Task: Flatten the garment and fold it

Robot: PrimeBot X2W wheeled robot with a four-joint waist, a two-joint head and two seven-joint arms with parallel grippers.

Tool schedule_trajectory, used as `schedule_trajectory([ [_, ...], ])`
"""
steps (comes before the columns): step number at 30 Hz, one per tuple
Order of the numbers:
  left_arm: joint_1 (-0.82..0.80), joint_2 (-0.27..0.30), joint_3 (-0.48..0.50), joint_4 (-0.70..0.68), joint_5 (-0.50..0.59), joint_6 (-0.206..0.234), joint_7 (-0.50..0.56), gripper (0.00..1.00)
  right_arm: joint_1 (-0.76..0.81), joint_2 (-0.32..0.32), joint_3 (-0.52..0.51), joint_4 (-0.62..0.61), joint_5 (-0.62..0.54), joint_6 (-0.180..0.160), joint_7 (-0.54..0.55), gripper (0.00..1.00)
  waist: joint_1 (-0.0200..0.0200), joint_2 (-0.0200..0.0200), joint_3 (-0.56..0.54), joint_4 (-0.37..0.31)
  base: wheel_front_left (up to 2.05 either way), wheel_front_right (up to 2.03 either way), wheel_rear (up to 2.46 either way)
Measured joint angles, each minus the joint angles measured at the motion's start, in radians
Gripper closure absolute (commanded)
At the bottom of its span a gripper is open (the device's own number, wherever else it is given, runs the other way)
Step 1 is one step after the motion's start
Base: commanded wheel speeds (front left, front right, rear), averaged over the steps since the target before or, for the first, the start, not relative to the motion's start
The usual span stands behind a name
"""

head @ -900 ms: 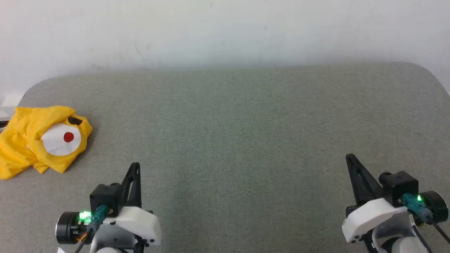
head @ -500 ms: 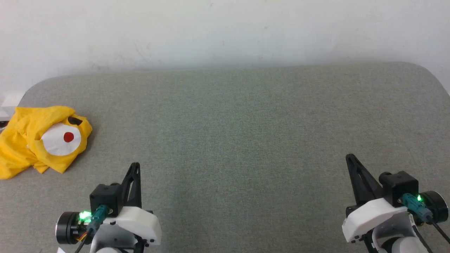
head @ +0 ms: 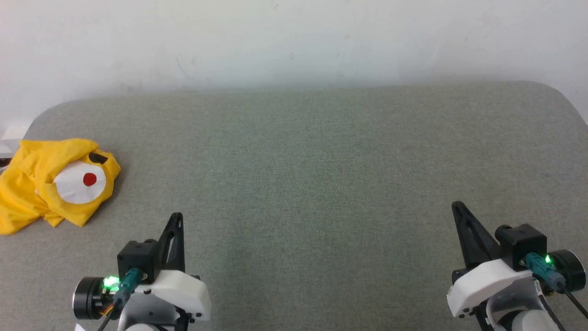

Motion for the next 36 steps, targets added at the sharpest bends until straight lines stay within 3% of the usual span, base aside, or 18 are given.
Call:
schedule_trajectory([
  [4,0.000,0.000,0.000,0.000,0.000,0.000,0.000,1.00,0.000,0.000,0.000,0.000,0.000,0.000,0.000,1.00,0.0000,0.0000,0.000,0.000,0.00,0.00,0.00],
  [5,0.000,0.000,0.000,0.000,0.000,0.000,0.000,0.00,0.000,0.000,0.000,0.000,0.000,0.000,0.000,0.00,0.0000,0.0000,0.000,0.000,0.00,0.00,0.00],
  [8,0.000,0.000,0.000,0.000,0.000,0.001,0.000,0.00,0.000,0.000,0.000,0.002,0.000,0.000,0.000,0.00,0.0000,0.0000,0.000,0.000,0.00,0.00,0.00],
  [9,0.000,0.000,0.000,0.000,0.000,0.001,0.000,1.00,0.000,0.000,0.000,0.003,0.000,0.000,0.000,1.00,0.0000,0.0000,0.000,0.000,0.00,0.00,0.00],
  [10,0.000,0.000,0.000,0.000,0.000,0.001,0.000,1.00,0.000,0.000,0.000,0.003,0.000,0.000,0.000,1.00,0.0000,0.0000,0.000,0.000,0.00,0.00,0.00],
  [11,0.000,0.000,0.000,0.000,0.000,0.001,0.000,0.00,0.000,0.000,0.000,0.003,0.000,0.000,0.000,0.00,0.0000,0.0000,0.000,0.000,0.00,0.00,0.00],
  [36,0.007,0.000,-0.009,-0.015,-0.008,0.000,-0.042,0.00,0.013,0.000,-0.031,0.003,0.049,0.000,-0.044,0.00,0.0000,0.0000,0.005,0.000,0.00,0.00,0.00],
])
